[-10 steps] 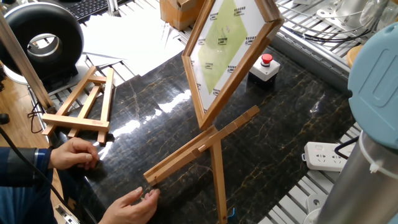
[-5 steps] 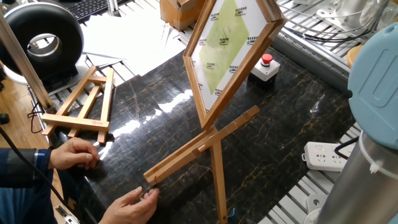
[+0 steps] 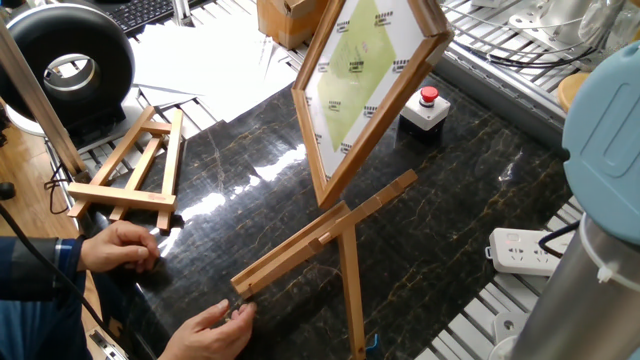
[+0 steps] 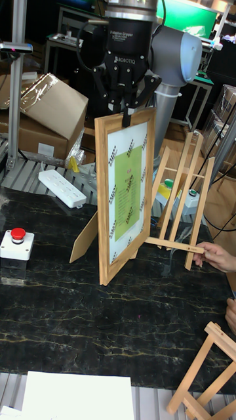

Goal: Put the photo frame on the bracket

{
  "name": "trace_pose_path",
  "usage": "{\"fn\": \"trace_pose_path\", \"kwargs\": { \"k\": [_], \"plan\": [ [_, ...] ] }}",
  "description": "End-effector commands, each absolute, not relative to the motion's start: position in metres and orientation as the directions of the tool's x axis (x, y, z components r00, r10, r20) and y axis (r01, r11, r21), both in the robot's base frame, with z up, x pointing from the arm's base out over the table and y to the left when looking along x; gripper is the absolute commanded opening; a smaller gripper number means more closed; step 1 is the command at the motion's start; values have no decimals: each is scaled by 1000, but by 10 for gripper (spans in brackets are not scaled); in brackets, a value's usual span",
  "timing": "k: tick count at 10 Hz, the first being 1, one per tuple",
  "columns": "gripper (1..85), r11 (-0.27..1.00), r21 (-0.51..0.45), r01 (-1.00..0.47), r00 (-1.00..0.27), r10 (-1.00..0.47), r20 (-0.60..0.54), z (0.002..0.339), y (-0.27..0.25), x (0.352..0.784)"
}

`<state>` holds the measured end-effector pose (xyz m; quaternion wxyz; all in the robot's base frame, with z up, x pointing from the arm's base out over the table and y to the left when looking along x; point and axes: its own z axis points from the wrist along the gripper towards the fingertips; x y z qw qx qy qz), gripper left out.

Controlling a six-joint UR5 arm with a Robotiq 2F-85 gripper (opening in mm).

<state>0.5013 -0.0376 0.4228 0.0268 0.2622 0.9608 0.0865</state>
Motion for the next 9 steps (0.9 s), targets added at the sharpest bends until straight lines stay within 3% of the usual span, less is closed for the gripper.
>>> {"fn": "trace_pose_path", "kwargs": {
  "k": [1,6,8,9],
  "plan": [
    [10,839,183,512,-852,523,-15,423,-34,502],
    [10,874,192,447,-891,455,1,425,-36,499],
    [10,987,115,112,-994,113,2,426,-61,483],
    [10,996,91,21,-1000,21,-4,426,-67,481]
  ]
}}
